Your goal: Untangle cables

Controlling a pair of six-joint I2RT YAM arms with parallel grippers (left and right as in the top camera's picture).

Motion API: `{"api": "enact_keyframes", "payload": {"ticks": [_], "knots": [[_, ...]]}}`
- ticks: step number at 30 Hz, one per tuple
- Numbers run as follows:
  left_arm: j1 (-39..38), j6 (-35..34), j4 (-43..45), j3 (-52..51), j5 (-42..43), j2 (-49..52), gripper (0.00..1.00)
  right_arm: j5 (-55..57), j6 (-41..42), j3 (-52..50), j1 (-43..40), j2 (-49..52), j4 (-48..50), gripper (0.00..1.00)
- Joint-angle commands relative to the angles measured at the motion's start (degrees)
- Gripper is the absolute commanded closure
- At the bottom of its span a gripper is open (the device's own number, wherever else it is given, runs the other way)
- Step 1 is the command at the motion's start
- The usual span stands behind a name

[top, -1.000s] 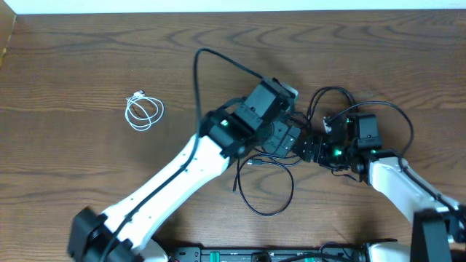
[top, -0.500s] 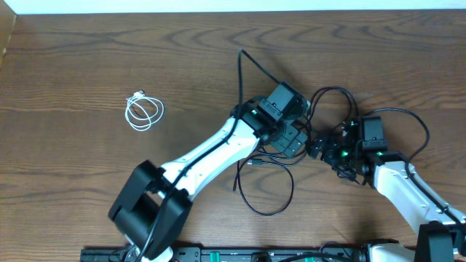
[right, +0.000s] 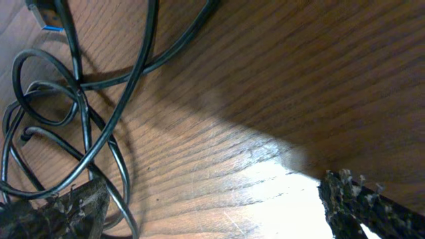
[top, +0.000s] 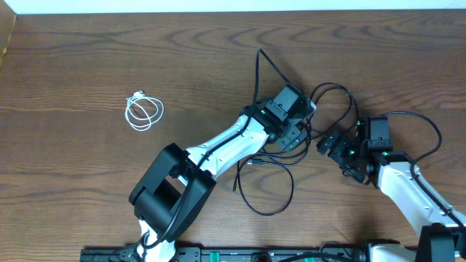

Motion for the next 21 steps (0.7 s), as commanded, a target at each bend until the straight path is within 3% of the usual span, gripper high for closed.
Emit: {"api": "enact_keyframes", "payload": {"ticks": [1, 5, 10, 16, 19, 20, 21], "knots": [[0.2, 9.8, -2.8, 0.0, -1.8, 0.7, 0.19, 2.5, -0.2, -0.3, -0.5, 0.4, -0.4, 0.01], [0.2, 10.5, -4.9, 0.0, -6.7, 0.0, 0.19, 2.7, -0.6, -0.3, -0.5, 0.4, -0.4, 0.01], [0.2, 16.1, -7.2, 0.0, -4.4, -1.2, 0.14, 3.2, -0.6, -0.3, -0.5, 0.4, -0.4, 0.01], [0.2, 16.5, -6.1, -0.5, -1.6, -0.4, 0.16, 4.2, -0.6, -0.3, -0.4, 0.4, -0.1, 0.01], [0.2, 16.4, -4.4, -0.5, -1.4, 0.5, 0.34, 4.3, -0.6, -0.3, -0.4, 0.4, -0.2, 0.01], [0.2, 16.4, -3.9, -0.5, -1.5, 0.8, 0.45, 4.3, -0.6, -0.3, -0.4, 0.4, -0.2, 0.01], [0.2, 16.4, -3.7, -0.5, -1.5, 0.8, 0.65, 4.3, -0.6, -0.3, -0.4, 0.4, -0.2, 0.01]]}}
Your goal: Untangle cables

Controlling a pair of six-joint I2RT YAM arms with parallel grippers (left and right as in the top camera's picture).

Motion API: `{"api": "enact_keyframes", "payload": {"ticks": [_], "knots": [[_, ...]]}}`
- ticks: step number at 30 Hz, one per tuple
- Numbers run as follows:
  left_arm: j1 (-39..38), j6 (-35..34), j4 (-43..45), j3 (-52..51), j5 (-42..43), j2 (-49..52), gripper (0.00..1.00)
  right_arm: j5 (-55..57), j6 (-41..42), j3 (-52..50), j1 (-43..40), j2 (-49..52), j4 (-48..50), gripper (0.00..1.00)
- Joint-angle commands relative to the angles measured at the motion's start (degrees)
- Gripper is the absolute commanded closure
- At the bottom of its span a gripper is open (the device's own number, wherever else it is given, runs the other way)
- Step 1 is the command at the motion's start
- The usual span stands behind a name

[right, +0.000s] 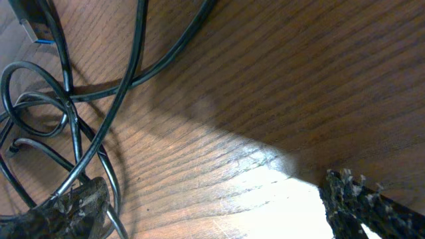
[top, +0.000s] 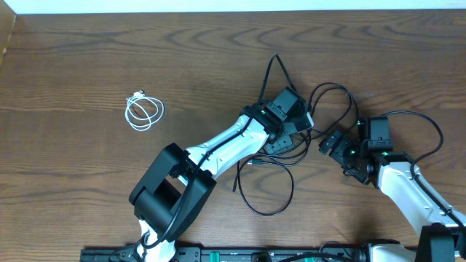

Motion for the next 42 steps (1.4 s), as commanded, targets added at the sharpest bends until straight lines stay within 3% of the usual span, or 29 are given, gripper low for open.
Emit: {"api": "enact_keyframes", "payload": {"ticks": [1, 2, 10, 16, 20, 27, 33, 38, 42], "knots": [[0.2, 1.1, 0.3, -0.4, 1.0, 0.8, 0.80, 1.7, -0.4, -0.3, -0.4, 0.4, -0.3, 0.01], [0.2, 1.0, 0.3, -0.4, 1.0, 0.7, 0.92, 1.7, -0.4, -0.3, -0.4, 0.4, -0.3, 0.01], [0.5, -0.3, -0.7, -0.4, -0.1, -3.4, 0.93, 0.4, -3.9, -0.3, -0.4, 0.4, 0.3, 0.01], [3.4, -8.0, -0.5, -0.4, -0.1, -6.4, 0.92, -8.9, -13.8, -0.3, 0.0, 0.5, 5.1, 0.01], [7.3, -14.2, 0.3, -0.4, 1.1, -6.7, 0.92, -10.1, -15.3, -0.3, 2.0, 0.6, 6.9, 0.01], [16.9, -17.6, 0.4, -0.4, 17.3, -8.1, 0.92, -3.8, -14.8, -0.4, 6.8, 1.8, 9.9, 0.01], [26.6, -24.6, 0.0, -0.5, 25.6, -8.1, 0.93, 11.6, -4.6, -0.4, 10.2, 6.7, 10.0, 0.01], [31.7, -25.4, -0.2, -1.3, 29.9, -8.1, 0.92, 9.1, -3.8, 0.5, 8.5, 6.1, 12.5, 0.03], [33.3, -21.8, -0.4, -1.4, 40.8, -8.1, 0.92, 3.9, -3.8, 3.2, 6.0, 3.3, 12.1, 0.07]]}}
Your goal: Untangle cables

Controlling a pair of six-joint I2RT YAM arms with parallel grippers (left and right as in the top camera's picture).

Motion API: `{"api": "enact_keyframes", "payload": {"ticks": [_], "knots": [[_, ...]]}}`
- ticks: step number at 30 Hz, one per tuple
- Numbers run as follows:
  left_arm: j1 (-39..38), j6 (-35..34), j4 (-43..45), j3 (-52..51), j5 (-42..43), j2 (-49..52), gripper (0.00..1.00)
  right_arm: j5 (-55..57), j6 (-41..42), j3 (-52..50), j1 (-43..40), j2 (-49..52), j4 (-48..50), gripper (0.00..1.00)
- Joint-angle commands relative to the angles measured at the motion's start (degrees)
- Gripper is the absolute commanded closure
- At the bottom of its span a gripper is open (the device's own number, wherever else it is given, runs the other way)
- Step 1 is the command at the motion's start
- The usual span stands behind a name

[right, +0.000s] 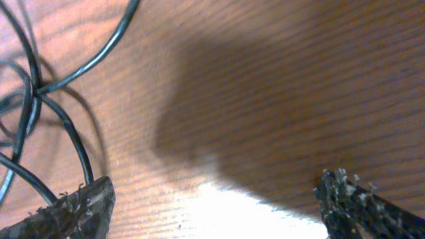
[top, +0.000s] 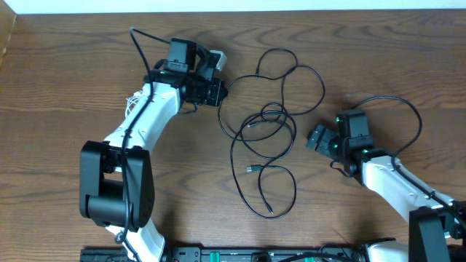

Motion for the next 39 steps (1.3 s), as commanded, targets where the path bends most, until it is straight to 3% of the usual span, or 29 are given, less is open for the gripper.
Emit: {"api": "enact_keyframes", "payload": {"ticks": [1, 6, 13, 22, 31, 39], "knots": [[0.3, 5.0, -0.6, -0.7, 14.1, -2.1, 0.93, -2.6, 1.7, 3.0, -2.2, -2.4, -0.1, 0.06], [-1.2, 19.6, -4.5, -0.7, 26.1, -2.1, 0.93, -1.6, -3.5, 4.1, -4.3, -3.0, 3.5, 0.04], [-3.9, 36.3, -13.5, -0.7, 38.3, -2.1, 0.92, 12.0, -8.1, 4.1, -4.3, -3.0, 4.2, 0.01], [-4.0, 37.0, -17.1, -0.7, 43.1, -2.1, 0.93, 12.2, -11.3, 4.1, -4.3, -3.0, 5.0, 0.01], [-4.3, 37.6, -17.1, -0.7, 39.2, -2.1, 0.92, 4.3, -11.3, 3.9, -3.3, -1.8, 5.0, 0.01], [-7.5, 37.6, -17.9, -0.7, 46.7, -2.1, 0.93, 2.7, -12.2, 3.9, -2.4, 1.0, 5.8, 0.01]]}}
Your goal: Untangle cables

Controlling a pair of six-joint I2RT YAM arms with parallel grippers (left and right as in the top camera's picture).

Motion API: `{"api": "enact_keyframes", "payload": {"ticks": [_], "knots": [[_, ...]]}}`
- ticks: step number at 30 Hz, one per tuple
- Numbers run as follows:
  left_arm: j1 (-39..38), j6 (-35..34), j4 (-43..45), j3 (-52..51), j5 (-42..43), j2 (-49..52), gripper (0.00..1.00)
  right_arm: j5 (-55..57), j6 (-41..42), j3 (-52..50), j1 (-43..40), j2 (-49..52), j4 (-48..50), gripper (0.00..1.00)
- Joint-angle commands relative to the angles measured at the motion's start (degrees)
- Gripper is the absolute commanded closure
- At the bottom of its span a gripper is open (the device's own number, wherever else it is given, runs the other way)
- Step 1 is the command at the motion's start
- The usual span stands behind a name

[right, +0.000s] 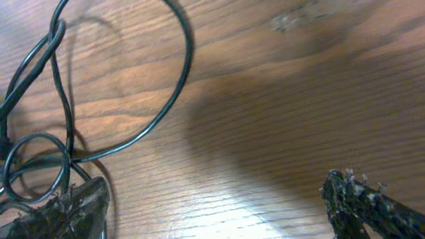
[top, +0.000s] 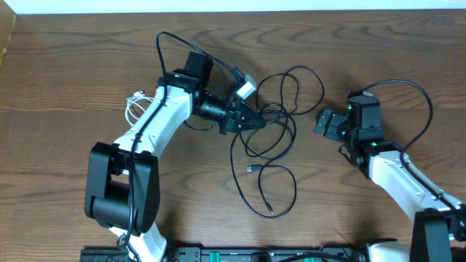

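A long black cable (top: 291,94) lies in overlapping loops at mid-table. Its plug end (top: 251,169) rests below the tangle, above one more loop (top: 273,193). My left gripper (top: 251,124) reaches into the tangle's left side, and its tapered fingers look shut on a strand. My right gripper (top: 328,124) stands open just right of the loops. In the right wrist view the right gripper (right: 212,199) has bare wood between its fingers (right: 76,202), with the cable's loops (right: 133,86) at the upper left.
A small white coiled cable (top: 135,109) lies at the left, partly under my left arm. The right arm's own black lead (top: 415,91) arcs over the table behind it. The table's far edge runs along the top.
My left gripper has moved from the upper left of the tangle down and to the right, into its left side. The upper loops now lie lower. My right gripper sits slightly higher, still open.
At first both grippers were close together at the right, the left one in the bunched cable. Then the left gripper was far to the upper left, with the cable spread out mid-table. Now the left gripper is back in the tangle.
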Motion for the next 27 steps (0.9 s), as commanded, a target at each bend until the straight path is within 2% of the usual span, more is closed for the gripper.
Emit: {"api": "enact_keyframes", "payload": {"ticks": [1, 9, 11, 14, 15, 17, 21, 27], "knots": [[-2.1, 0.9, -0.1, -0.3, 3.7, -1.6, 0.93, -1.0, -1.8, 0.3, 0.3, 1.8, 0.3, 0.01], [-3.7, 1.0, 1.0, -0.3, -3.5, -1.6, 0.92, -7.1, 0.6, 0.3, 0.3, 7.6, -1.7, 0.01], [-3.7, 1.0, 1.2, -0.3, -5.4, -1.6, 0.78, -8.7, 0.7, 0.3, 0.3, 9.1, -2.5, 0.01], [-3.7, 1.0, 1.4, -0.3, -7.9, -1.6, 0.62, -9.0, 0.6, 0.3, 0.3, 11.5, -3.1, 0.01], [-3.7, 1.0, 1.6, -0.3, -9.3, -1.6, 0.52, -9.0, 0.6, 0.3, 0.3, 12.3, -3.1, 0.01], [-3.7, 1.0, 1.8, -0.3, -12.6, -1.6, 0.42, -9.1, 0.7, 0.3, 0.3, 13.7, -3.1, 0.01], [-4.2, 1.0, 1.8, -0.3, -19.3, -1.6, 0.33, -9.0, 2.0, 0.3, 0.3, 15.0, -2.6, 0.01], [-8.4, 1.0, 1.6, -0.3, -30.0, -1.6, 0.28, -9.0, 1.9, 0.3, 0.3, 15.0, -2.5, 0.01]]}}
